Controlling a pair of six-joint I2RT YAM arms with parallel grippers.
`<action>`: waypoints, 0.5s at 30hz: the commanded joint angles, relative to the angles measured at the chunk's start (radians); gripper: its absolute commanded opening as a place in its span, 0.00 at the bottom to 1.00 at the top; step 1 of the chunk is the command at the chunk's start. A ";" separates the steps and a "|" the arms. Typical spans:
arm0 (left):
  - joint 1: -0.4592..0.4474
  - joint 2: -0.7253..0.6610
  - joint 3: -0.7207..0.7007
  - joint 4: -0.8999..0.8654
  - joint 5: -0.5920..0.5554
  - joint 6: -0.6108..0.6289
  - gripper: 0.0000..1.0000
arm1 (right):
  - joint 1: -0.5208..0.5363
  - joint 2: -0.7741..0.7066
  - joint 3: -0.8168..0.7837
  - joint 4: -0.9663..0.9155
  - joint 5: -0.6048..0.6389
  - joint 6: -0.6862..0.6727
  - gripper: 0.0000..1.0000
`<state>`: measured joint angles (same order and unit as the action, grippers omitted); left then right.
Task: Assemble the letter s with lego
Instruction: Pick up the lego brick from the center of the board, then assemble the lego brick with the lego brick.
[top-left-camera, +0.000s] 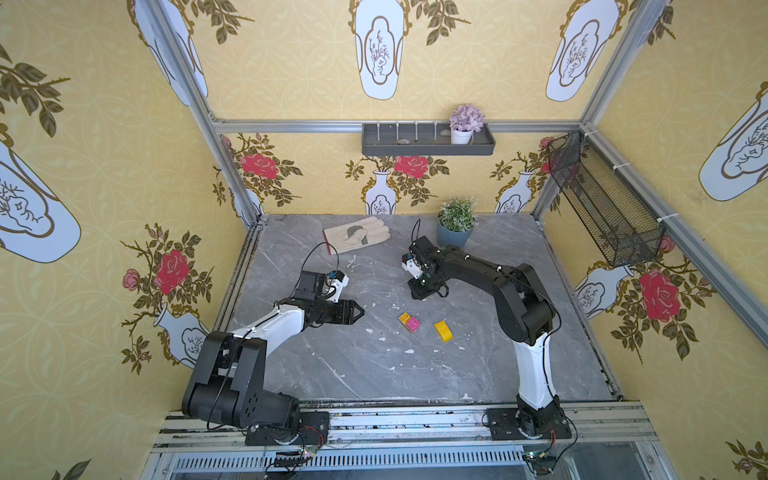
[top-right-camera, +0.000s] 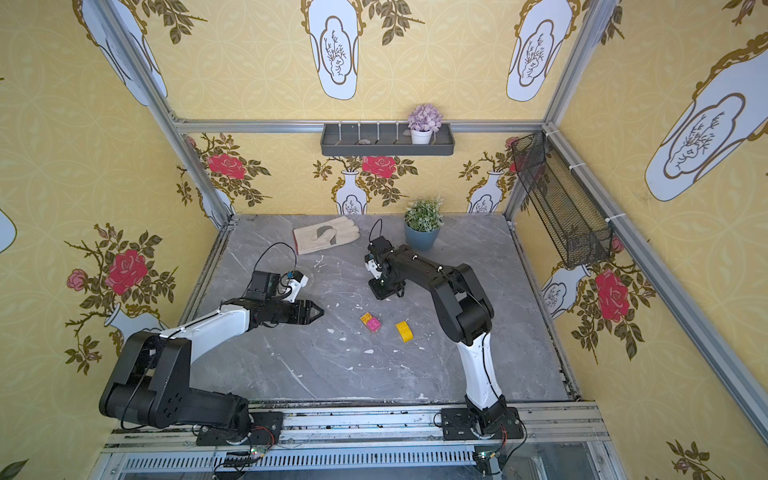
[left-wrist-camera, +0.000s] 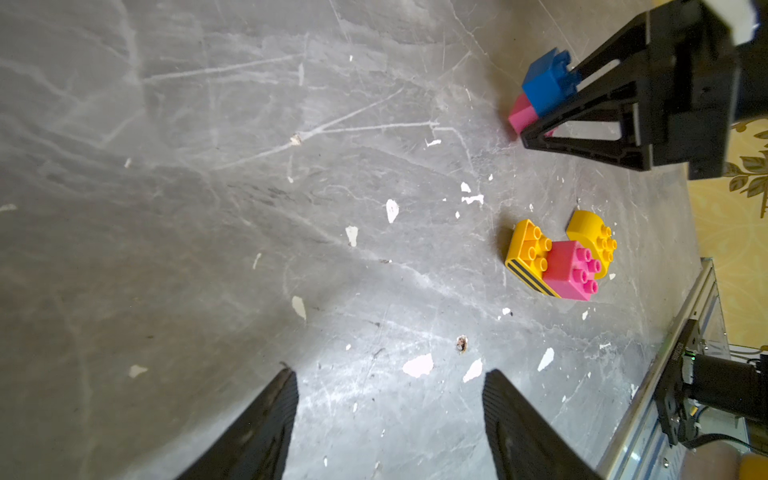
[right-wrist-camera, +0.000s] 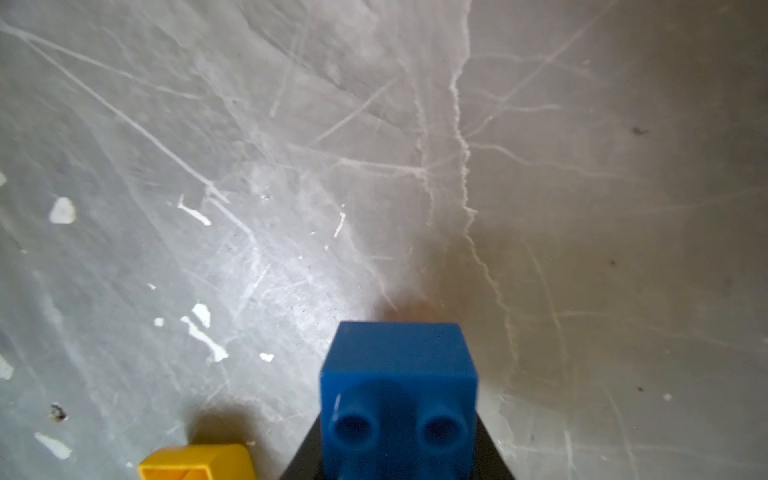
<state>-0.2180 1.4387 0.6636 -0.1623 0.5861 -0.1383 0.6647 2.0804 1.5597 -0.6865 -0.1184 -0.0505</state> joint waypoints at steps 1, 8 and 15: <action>-0.001 -0.007 0.001 0.006 0.016 0.004 0.73 | 0.010 -0.048 0.011 -0.039 0.008 -0.010 0.29; 0.000 -0.052 -0.002 0.039 0.040 -0.071 0.73 | 0.090 -0.135 0.005 -0.144 -0.010 0.021 0.27; 0.000 -0.127 -0.045 0.098 0.126 -0.141 0.73 | 0.205 -0.163 -0.037 -0.203 0.025 0.068 0.26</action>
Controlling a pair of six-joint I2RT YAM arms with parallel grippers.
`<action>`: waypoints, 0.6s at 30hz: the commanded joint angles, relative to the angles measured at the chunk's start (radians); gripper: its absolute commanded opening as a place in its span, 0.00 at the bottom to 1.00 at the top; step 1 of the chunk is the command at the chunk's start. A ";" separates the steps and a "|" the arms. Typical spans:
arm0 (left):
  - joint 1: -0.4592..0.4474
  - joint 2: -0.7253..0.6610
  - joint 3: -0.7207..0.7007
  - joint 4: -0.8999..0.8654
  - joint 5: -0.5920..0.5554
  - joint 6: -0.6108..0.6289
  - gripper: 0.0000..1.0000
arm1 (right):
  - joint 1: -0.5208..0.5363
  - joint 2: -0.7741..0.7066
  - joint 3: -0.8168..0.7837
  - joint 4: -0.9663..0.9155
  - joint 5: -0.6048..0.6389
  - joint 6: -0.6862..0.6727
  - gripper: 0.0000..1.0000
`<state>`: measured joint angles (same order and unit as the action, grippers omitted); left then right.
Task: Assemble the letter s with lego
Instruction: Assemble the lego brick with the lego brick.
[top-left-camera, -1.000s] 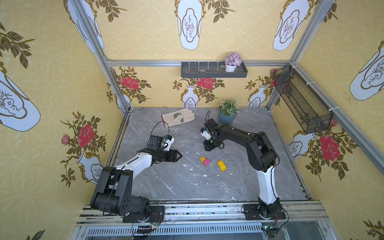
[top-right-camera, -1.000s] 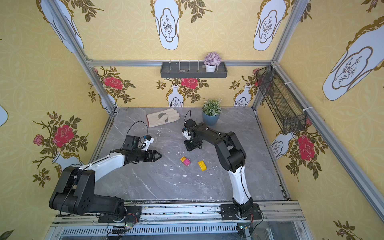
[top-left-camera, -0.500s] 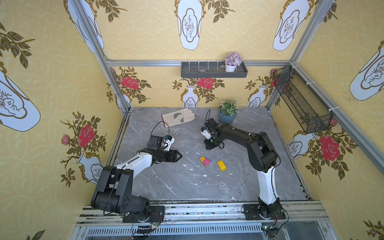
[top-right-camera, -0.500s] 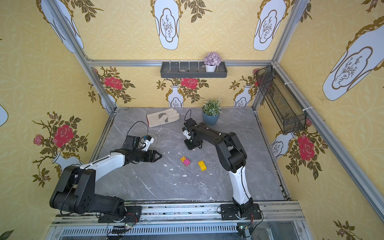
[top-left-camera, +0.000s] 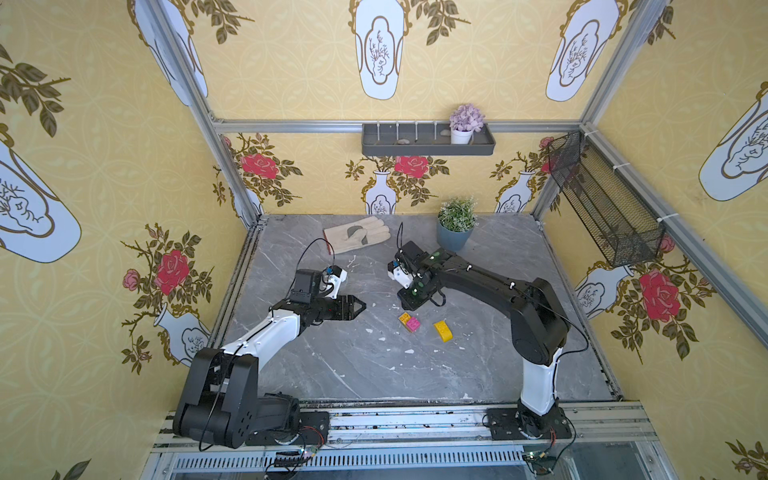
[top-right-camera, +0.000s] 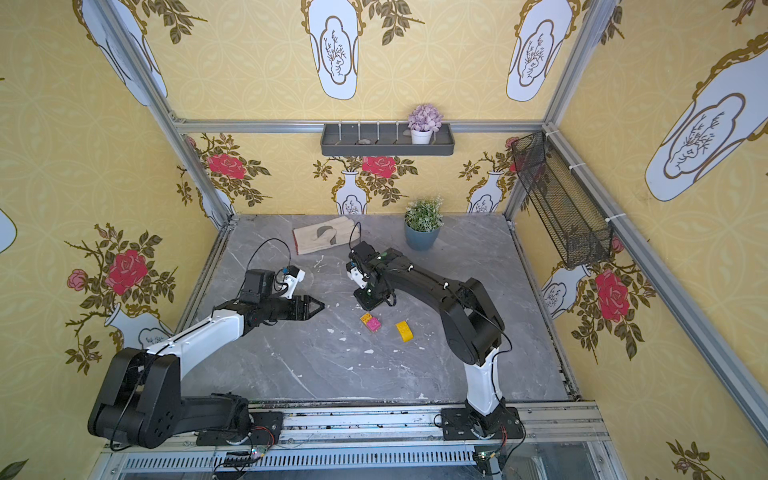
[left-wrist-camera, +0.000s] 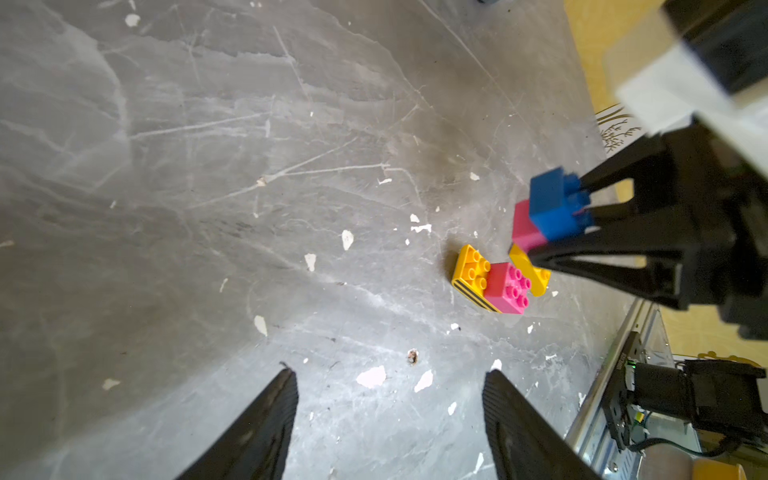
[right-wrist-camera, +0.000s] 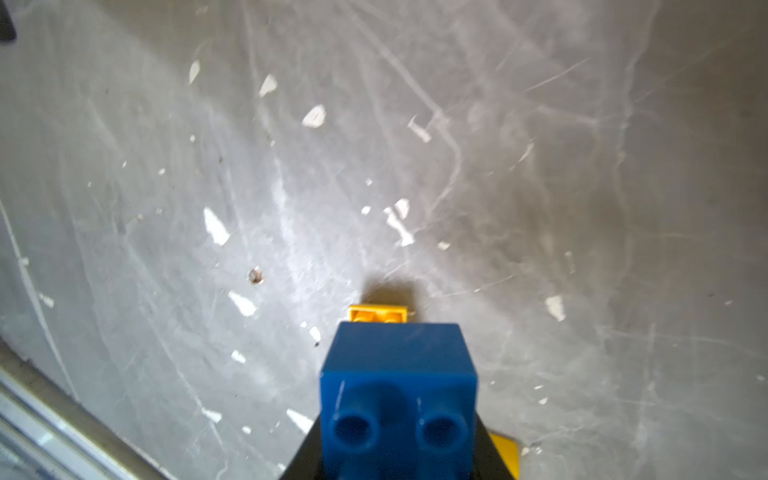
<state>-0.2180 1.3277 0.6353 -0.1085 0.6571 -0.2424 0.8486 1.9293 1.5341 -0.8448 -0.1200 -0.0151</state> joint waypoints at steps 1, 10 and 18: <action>0.000 -0.025 -0.023 0.048 0.061 -0.041 0.73 | 0.027 -0.014 -0.019 -0.047 0.031 0.037 0.26; 0.000 -0.085 -0.067 0.061 0.081 -0.048 0.83 | 0.042 -0.015 -0.046 -0.045 0.047 0.024 0.26; 0.000 -0.082 -0.070 0.068 0.076 -0.037 0.83 | 0.040 -0.001 -0.047 -0.025 0.056 0.015 0.25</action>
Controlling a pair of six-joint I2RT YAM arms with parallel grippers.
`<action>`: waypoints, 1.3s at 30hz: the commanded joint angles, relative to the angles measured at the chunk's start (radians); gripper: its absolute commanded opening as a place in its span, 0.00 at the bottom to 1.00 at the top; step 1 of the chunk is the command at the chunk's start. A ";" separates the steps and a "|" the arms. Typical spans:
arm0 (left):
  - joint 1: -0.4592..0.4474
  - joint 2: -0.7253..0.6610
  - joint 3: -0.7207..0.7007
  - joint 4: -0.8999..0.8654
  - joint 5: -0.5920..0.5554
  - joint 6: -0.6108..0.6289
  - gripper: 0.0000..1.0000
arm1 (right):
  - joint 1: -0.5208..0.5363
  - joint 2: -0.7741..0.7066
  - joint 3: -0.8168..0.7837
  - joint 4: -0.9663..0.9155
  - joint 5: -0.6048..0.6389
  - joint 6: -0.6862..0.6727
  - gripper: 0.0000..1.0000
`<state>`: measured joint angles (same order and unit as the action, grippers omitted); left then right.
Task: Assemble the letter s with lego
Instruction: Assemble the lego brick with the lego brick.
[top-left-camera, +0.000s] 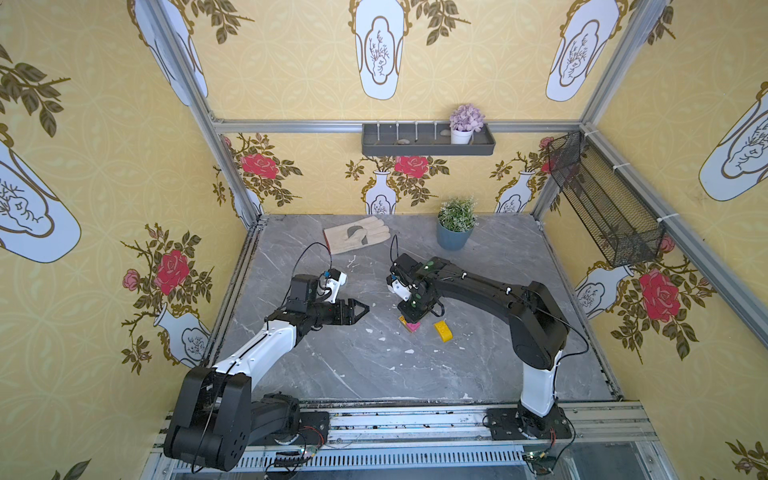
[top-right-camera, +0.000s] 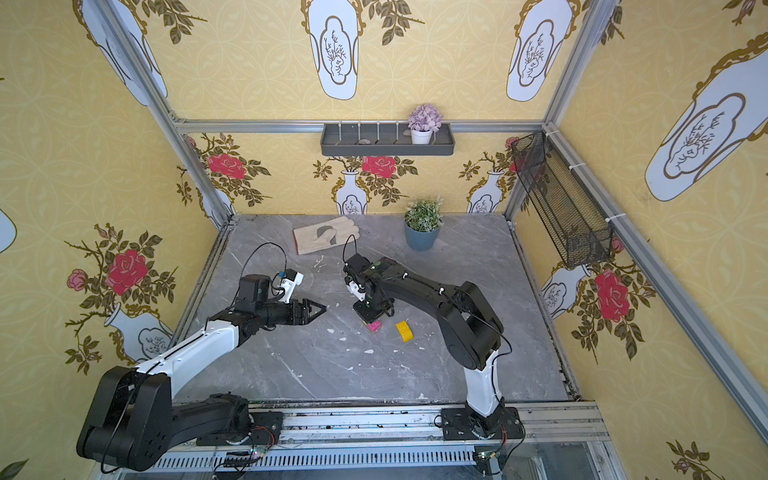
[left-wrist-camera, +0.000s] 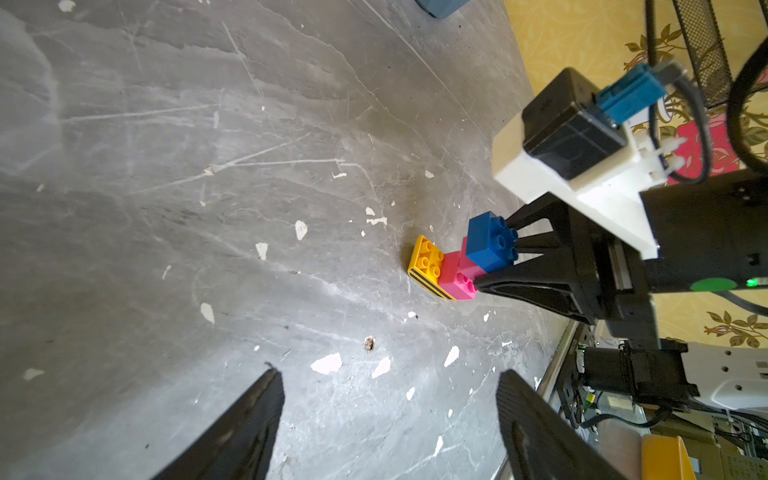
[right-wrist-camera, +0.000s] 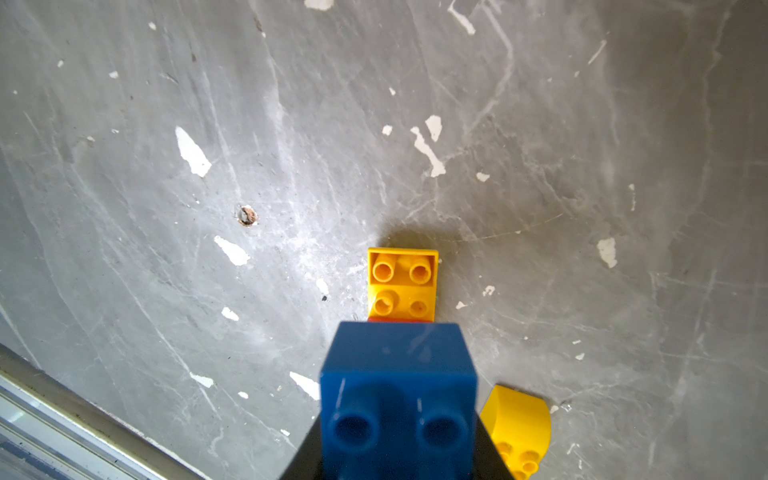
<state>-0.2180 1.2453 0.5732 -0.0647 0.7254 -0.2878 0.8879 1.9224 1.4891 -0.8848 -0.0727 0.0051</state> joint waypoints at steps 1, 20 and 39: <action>0.000 0.002 -0.009 0.024 0.008 0.009 0.83 | 0.000 0.010 -0.002 0.017 0.009 -0.006 0.25; 0.002 0.013 -0.008 0.016 0.000 0.019 0.83 | -0.006 0.023 -0.025 0.032 -0.010 -0.011 0.25; 0.002 0.020 -0.007 0.012 -0.015 0.016 0.83 | -0.033 -0.011 -0.122 0.102 -0.038 -0.028 0.25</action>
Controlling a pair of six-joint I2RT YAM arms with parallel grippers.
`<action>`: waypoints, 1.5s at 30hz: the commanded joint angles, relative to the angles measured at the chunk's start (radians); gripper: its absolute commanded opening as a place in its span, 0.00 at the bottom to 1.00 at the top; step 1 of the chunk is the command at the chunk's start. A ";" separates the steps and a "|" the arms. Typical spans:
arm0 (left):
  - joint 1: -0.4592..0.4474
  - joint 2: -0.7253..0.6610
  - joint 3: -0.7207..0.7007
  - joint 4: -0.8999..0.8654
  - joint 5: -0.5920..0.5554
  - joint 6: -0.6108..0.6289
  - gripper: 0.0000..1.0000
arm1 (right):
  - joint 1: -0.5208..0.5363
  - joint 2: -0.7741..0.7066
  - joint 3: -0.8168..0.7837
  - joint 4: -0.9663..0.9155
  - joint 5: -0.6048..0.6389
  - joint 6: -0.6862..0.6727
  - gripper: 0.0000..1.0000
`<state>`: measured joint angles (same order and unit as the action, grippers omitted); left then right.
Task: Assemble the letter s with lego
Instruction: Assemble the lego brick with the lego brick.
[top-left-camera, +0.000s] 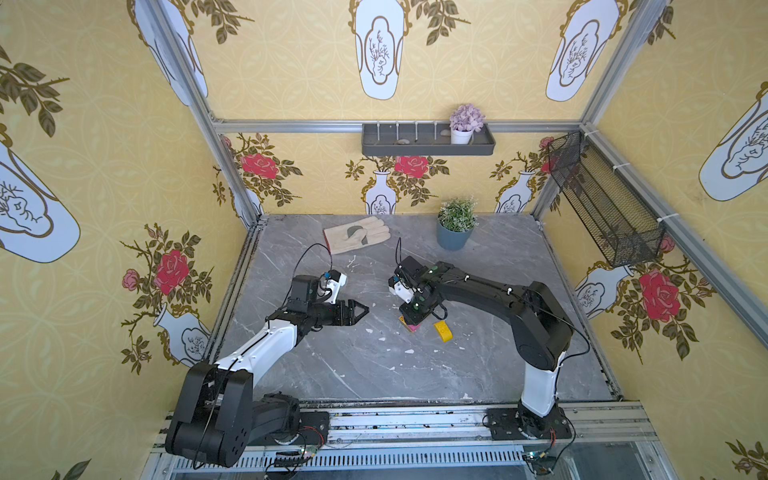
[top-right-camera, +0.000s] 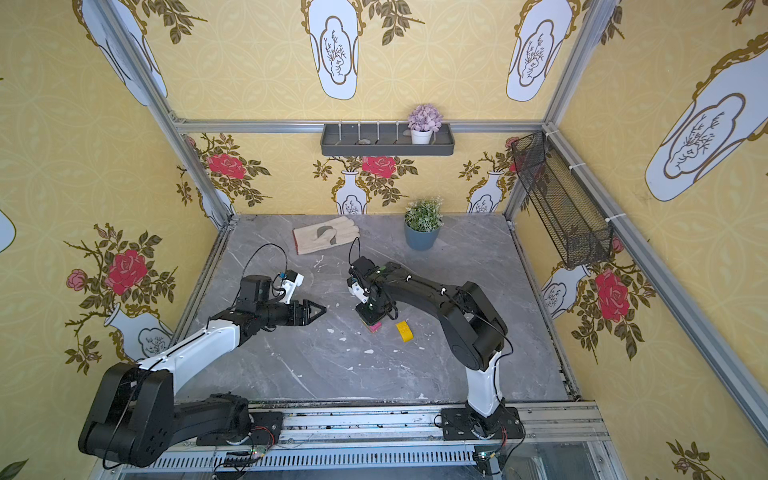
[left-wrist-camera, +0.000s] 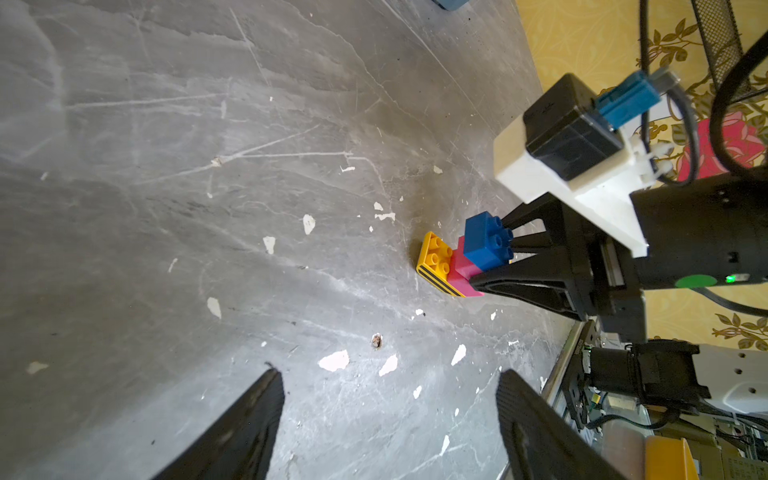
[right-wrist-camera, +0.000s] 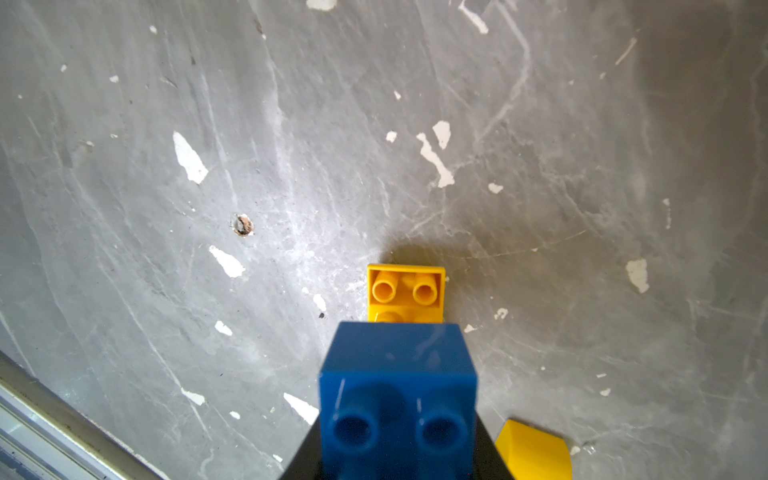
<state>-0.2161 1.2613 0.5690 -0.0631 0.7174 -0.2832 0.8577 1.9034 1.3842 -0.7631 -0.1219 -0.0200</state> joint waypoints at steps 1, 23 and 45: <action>0.000 0.006 -0.003 0.011 -0.006 0.010 0.83 | -0.003 0.007 -0.022 -0.015 0.012 -0.003 0.25; 0.002 0.023 -0.004 0.014 0.000 0.012 0.83 | 0.033 -0.012 -0.146 0.104 0.083 0.044 0.22; 0.014 0.047 -0.001 0.021 0.015 0.012 0.83 | 0.043 -0.084 -0.257 0.218 0.176 0.091 0.26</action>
<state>-0.2043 1.3052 0.5690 -0.0608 0.7223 -0.2832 0.9024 1.7977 1.1374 -0.4389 0.0090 0.0582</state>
